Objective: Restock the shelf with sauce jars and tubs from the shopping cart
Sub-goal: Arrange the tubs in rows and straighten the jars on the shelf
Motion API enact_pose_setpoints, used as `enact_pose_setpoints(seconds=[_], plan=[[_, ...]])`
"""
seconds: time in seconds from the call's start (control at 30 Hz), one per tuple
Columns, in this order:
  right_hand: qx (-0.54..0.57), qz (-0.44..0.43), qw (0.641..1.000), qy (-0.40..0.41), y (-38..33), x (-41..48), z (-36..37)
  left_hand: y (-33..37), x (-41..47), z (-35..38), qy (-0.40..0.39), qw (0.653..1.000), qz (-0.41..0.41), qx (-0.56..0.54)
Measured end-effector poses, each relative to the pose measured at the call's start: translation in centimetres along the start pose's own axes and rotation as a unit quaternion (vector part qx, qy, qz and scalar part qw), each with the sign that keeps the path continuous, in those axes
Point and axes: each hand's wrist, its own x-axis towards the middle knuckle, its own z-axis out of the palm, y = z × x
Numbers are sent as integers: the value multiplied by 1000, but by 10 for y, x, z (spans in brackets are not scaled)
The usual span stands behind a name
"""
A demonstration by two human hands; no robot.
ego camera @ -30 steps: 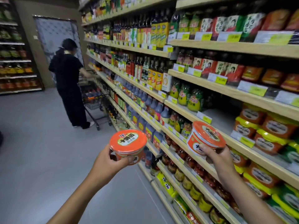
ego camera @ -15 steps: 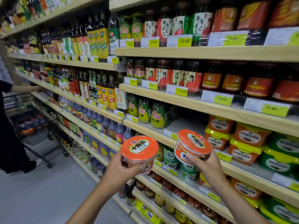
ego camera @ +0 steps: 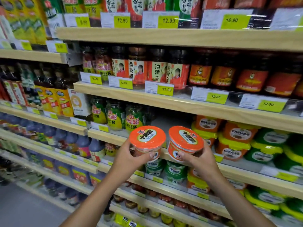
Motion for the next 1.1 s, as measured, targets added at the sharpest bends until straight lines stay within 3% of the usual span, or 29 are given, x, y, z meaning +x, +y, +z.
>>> enact_pose_setpoints(seconds=[0.53, 0.8, 1.1], plan=[[-21, 22, 975, 219, -2, -29, 96, -49, 50, -91, -160, 986, 24, -28], [-115, 0, 971, 210, -32, 26, 98, -59, 63, -100, -160, 985, 38, -56], [-239, 31, 949, 206, -24, 104, 102, -65, 67, -115, -160, 984, 45, -66]])
